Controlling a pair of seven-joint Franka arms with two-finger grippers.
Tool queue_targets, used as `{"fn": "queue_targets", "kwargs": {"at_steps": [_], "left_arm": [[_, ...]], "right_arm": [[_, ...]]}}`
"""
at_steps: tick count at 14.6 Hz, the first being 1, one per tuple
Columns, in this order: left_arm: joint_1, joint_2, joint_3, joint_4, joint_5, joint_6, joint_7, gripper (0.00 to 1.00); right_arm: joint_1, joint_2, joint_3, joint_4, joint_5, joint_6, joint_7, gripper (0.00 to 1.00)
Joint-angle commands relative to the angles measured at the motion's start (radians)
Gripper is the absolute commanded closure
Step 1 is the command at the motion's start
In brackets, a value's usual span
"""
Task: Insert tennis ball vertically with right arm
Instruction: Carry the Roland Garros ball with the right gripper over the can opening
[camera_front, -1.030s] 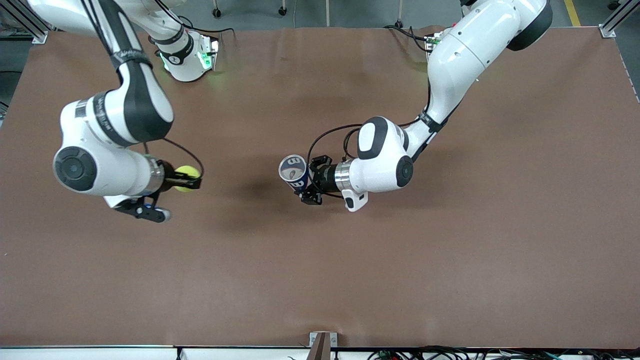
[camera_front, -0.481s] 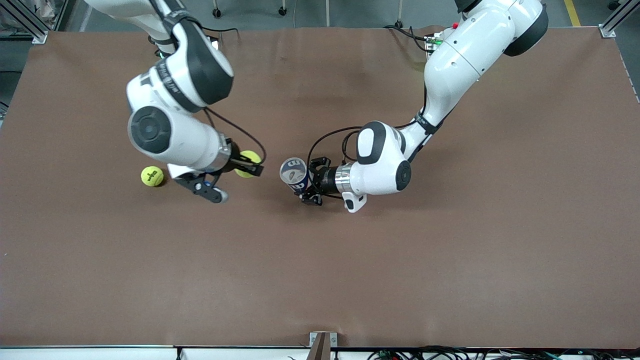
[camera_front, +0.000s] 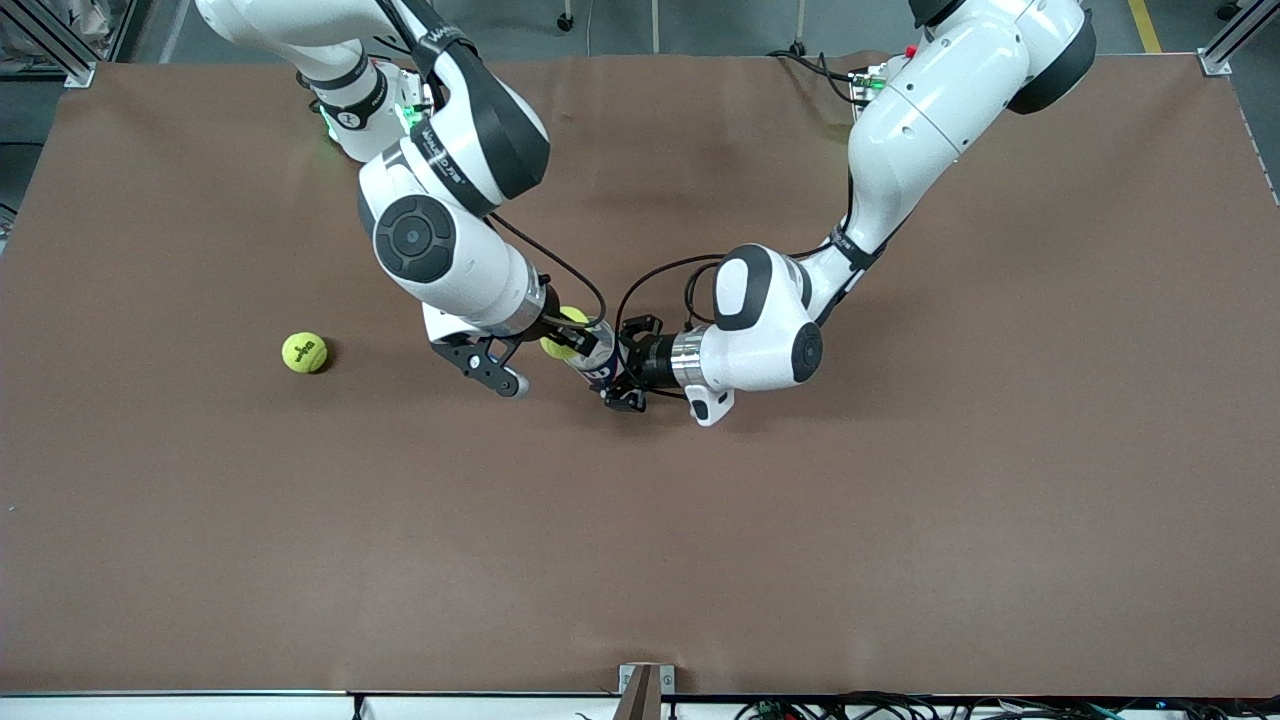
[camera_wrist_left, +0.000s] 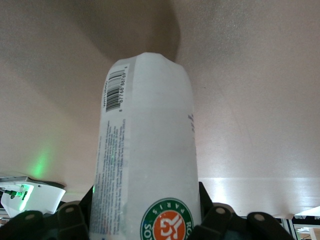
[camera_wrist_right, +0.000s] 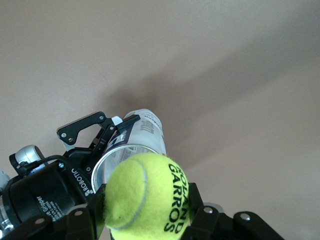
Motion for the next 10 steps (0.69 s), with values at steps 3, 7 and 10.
{"fn": "queue_targets", "kwargs": {"at_steps": [3, 7, 10], "left_arm": [[-0.005, 0.003, -0.002, 0.005, -0.029, 0.014, 0.021, 0.25], [-0.007, 0.003, 0.0, 0.005, -0.029, 0.019, 0.021, 0.25], [-0.008, 0.003, 0.0, 0.003, -0.028, 0.031, 0.019, 0.25]], "right_arm": [[0.024, 0.034, -0.008, 0.047, 0.021, 0.014, 0.03, 0.6], [0.025, 0.042, -0.008, 0.053, 0.021, 0.014, 0.039, 0.57], [0.034, 0.042, -0.01, 0.053, 0.016, 0.014, 0.041, 0.0]]}}
